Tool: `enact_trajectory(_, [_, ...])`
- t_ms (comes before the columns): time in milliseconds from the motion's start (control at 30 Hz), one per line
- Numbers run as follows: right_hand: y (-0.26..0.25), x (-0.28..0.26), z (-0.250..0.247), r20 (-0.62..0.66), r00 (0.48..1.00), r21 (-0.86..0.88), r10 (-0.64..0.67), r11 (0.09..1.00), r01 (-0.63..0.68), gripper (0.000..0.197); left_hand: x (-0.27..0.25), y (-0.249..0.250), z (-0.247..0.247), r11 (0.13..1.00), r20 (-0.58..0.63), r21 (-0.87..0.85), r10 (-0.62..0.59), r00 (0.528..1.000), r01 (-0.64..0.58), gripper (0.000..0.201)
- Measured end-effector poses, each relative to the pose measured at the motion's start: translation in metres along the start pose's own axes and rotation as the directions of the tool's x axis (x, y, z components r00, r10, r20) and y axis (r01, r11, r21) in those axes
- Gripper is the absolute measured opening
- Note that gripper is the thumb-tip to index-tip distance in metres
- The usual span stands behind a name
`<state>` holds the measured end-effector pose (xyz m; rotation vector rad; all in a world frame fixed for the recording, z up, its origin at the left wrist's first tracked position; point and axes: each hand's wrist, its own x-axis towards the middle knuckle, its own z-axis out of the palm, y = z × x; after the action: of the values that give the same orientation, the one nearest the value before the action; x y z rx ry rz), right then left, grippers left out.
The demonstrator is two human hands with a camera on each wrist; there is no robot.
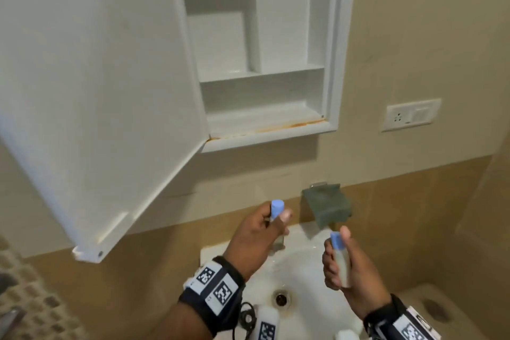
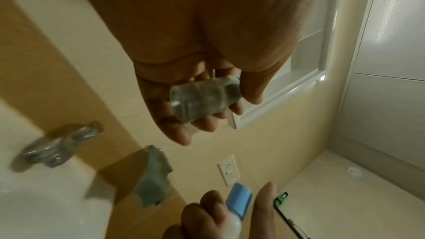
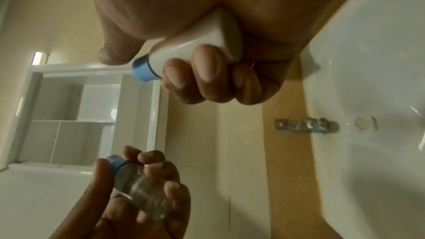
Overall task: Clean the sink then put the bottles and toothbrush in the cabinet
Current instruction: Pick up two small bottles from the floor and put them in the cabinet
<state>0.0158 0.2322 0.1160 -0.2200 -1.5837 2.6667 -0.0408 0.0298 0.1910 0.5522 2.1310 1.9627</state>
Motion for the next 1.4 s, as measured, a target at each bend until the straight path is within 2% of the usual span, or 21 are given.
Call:
enact_trajectory(167, [-0.077, 0.051, -0.010, 0.072, 0.992, 0.011, -0.106, 0.994, 0.105, 0.044, 0.063, 0.070, 0.005, 0.967, -0.138, 0.163, 0.218, 0.966, -0.195, 0.026])
enact_trajectory(233, [-0.103, 0.066, -0.002, 0.104, 0.981, -0.020, -0.161, 0.986, 0.164, 0.017, 0.082, 0.097, -0.004, 0.948, -0.208, 0.214, 0.281, 0.937, -0.236, 0.023])
enact_trajectory(267, [-0.111, 0.070, 0.002, 0.107, 0.976, -0.072, -0.192, 0.977, 0.200, 0.013, 0.091, 0.107, -0.011, 0.938, -0.247, 0.244, 0.306, 0.919, -0.246, 0.024])
enact_trajectory(333, [-0.125, 0.074, 0.015, 0.092, 0.965, -0.222, -0.245, 0.940, 0.260, 0.025, 0.108, 0.126, -0.028, 0.915, -0.333, 0.300, 0.364, 0.870, -0.268, 0.027])
enact_trajectory(433, [-0.140, 0.077, 0.041, 0.096, 0.953, -0.356, -0.288, 0.884, 0.303, 0.024, 0.130, 0.142, -0.055, 0.887, -0.449, 0.403, 0.407, 0.796, -0.226, 0.031])
enact_trajectory(533, [-0.157, 0.087, 0.067, 0.164, 0.925, -0.454, -0.341, 0.807, 0.378, 0.026, 0.151, 0.144, -0.074, 0.888, -0.510, 0.418, 0.406, 0.759, -0.193, 0.030])
enact_trajectory(633, [-0.173, 0.103, 0.092, 0.228, 0.879, -0.458, -0.419, 0.750, 0.476, 0.029, 0.171, 0.134, -0.081, 0.883, -0.533, 0.451, 0.385, 0.753, -0.132, 0.026])
enact_trajectory(733, [-0.184, 0.127, 0.114, 0.229, 0.846, -0.506, -0.481, 0.684, 0.526, 0.030, 0.179, 0.122, -0.083, 0.854, -0.534, 0.511, 0.403, 0.744, -0.096, 0.027])
enact_trajectory(900, [-0.193, 0.177, 0.149, 0.263, 0.807, -0.493, -0.529, 0.646, 0.583, 0.033, 0.188, 0.122, -0.088, 0.848, -0.537, 0.524, 0.401, 0.742, -0.079, 0.027])
enact_trajectory(1033, [-0.191, 0.212, 0.159, 0.334, 0.792, -0.566, -0.512, 0.563, 0.603, 0.035, 0.187, 0.116, -0.084, 0.836, -0.531, 0.544, 0.412, 0.740, -0.076, 0.028])
enact_trajectory(1133, [-0.189, 0.230, 0.165, 0.389, 0.780, -0.601, -0.490, 0.506, 0.618, 0.032, 0.187, 0.106, -0.081, 0.802, -0.529, 0.596, 0.434, 0.729, -0.046, 0.031])
enact_trajectory(1233, [-0.185, 0.245, 0.171, 0.463, 0.755, -0.608, -0.463, 0.454, 0.651, 0.032, 0.193, 0.099, -0.081, 0.808, -0.566, 0.589, 0.402, 0.720, 0.011, 0.032])
enact_trajectory(1400, [-0.180, 0.260, 0.180, 0.456, 0.786, -0.645, -0.418, 0.452, 0.616, 0.032, 0.198, 0.096, -0.080, 0.788, -0.619, 0.602, 0.361, 0.697, 0.127, 0.029])
